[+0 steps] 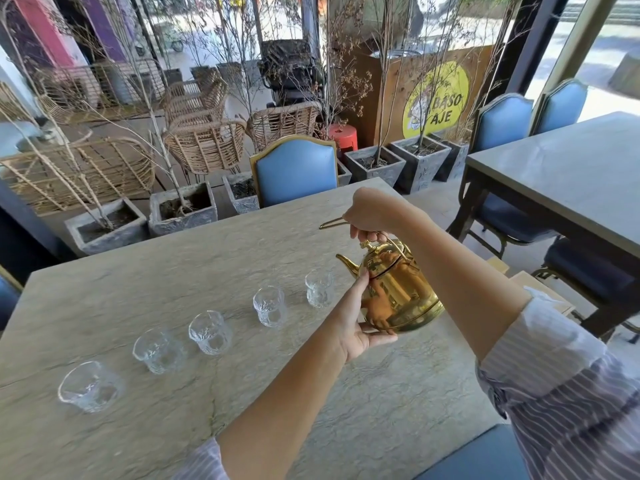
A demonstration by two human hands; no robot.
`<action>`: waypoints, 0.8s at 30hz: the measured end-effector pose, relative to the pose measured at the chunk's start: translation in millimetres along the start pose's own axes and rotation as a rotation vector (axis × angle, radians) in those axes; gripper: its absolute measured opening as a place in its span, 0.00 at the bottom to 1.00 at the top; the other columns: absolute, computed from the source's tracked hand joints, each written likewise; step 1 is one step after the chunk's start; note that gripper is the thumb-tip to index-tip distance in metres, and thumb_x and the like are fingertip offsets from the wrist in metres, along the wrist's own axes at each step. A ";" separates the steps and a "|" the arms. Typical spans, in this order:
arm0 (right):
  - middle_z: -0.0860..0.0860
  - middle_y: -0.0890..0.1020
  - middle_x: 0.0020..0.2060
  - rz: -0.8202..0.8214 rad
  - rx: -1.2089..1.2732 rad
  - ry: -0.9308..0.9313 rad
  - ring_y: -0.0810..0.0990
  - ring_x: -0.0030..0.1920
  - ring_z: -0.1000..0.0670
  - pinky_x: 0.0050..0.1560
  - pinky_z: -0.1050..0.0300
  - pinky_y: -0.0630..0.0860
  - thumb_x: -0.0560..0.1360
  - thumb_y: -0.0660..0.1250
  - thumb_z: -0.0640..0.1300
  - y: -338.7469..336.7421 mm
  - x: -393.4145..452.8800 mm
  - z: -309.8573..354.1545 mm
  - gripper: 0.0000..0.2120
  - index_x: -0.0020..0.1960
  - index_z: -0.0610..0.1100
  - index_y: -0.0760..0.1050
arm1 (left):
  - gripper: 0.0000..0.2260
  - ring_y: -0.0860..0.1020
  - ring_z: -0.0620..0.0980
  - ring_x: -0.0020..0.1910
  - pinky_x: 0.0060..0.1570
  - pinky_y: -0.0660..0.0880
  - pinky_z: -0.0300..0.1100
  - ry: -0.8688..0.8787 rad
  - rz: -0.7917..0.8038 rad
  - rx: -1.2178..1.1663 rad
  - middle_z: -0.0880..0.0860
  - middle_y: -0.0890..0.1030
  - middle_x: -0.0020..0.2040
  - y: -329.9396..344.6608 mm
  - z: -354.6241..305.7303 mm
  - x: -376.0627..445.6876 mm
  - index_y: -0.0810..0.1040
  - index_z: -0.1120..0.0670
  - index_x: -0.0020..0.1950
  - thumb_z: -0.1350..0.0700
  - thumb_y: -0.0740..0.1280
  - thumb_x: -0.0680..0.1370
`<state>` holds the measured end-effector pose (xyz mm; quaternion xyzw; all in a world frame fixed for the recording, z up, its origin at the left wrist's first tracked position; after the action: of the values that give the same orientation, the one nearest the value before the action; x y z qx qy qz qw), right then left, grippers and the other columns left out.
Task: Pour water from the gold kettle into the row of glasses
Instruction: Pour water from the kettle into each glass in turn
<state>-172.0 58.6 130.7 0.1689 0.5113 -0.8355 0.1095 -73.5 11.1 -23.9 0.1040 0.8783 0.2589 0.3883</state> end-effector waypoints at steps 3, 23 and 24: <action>0.46 0.75 0.23 -0.027 0.008 -0.009 0.67 0.17 0.51 0.21 0.62 0.65 0.80 0.54 0.40 1.9 2.0 -1.3 0.19 0.34 0.36 0.74 | 0.21 0.72 0.67 0.67 0.59 0.76 0.66 0.000 -0.004 0.012 0.59 0.76 0.60 -1.4 0.5 0.0 0.76 0.52 0.55 0.37 0.69 0.74; 0.46 0.80 0.30 -0.277 0.175 -0.013 0.74 0.26 0.50 0.24 0.61 0.67 0.77 0.59 0.41 43.8 37.7 -38.5 0.13 0.45 0.36 0.81 | 0.30 0.72 0.66 0.67 0.64 0.73 0.64 -0.058 -0.159 0.080 0.63 0.73 0.67 -44.7 11.8 29.4 0.68 0.50 0.66 0.37 0.72 0.71; 0.45 0.81 0.32 -0.287 0.190 -0.016 0.75 0.27 0.49 0.25 0.60 0.67 0.77 0.59 0.42 47.2 39.3 -41.3 0.15 0.45 0.36 0.82 | 0.29 0.72 0.66 0.68 0.65 0.73 0.64 -0.061 -0.168 0.080 0.62 0.73 0.66 -47.7 11.4 30.2 0.68 0.50 0.65 0.38 0.73 0.71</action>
<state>-184.2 73.6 59.3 0.0971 0.4480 -0.8884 -0.0235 -84.7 -13.3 -74.8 0.0532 0.8813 0.1870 0.4306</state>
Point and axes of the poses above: each hand's wrist, its own x-axis towards the middle knuckle, its own y-axis out of the palm, z = x × y, the point moved 7 cm from there along x, towards the middle knuckle
